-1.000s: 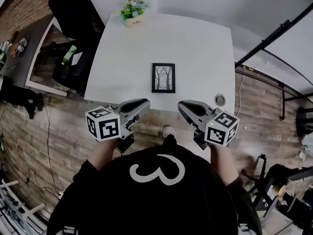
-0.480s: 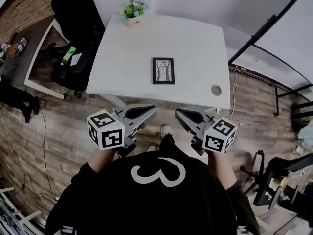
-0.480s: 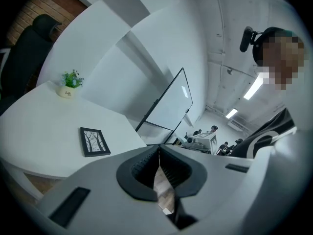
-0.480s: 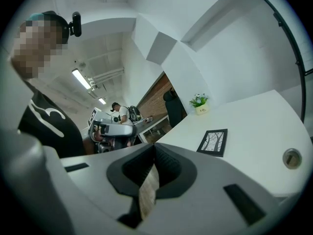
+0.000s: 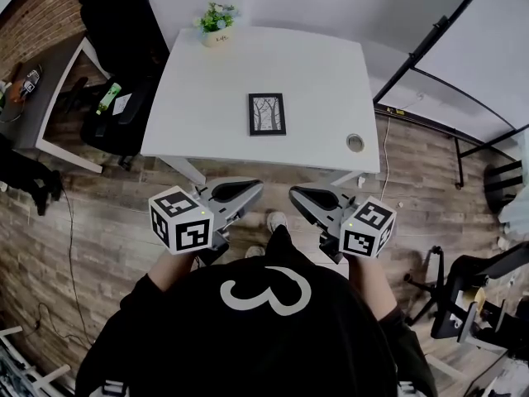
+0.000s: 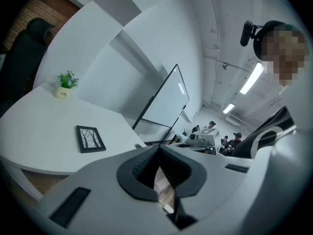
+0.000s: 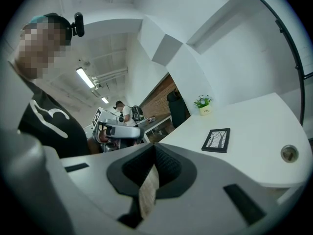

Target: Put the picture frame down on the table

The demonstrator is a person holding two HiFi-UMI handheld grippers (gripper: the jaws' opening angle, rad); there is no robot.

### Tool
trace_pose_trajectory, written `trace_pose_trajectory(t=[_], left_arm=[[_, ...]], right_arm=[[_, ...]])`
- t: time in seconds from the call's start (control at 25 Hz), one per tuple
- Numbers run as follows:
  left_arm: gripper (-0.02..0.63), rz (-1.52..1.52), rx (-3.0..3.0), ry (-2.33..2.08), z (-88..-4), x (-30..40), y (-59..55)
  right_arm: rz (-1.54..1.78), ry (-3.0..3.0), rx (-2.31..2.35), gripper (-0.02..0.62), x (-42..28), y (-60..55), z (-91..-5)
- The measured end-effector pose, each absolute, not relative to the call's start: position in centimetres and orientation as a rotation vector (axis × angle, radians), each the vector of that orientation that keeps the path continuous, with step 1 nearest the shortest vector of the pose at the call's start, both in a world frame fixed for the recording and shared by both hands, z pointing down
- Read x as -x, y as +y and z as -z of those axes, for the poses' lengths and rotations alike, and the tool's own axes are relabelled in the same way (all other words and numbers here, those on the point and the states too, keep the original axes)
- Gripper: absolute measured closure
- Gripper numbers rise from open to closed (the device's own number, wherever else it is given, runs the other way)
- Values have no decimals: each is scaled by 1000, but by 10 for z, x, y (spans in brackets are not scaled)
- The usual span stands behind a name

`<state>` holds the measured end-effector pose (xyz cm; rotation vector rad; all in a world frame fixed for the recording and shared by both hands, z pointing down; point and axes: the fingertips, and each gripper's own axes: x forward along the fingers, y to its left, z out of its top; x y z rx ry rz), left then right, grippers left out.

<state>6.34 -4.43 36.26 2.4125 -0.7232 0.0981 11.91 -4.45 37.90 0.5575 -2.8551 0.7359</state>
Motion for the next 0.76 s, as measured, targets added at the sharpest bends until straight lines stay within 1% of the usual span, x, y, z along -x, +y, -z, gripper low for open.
trace_pose_trajectory(t=[0.76], left_arm=[[591,-128,-2449,-677,-370,-71,-30]], right_arm=[[-710,-2840,-616,572,-124,-31,-385]])
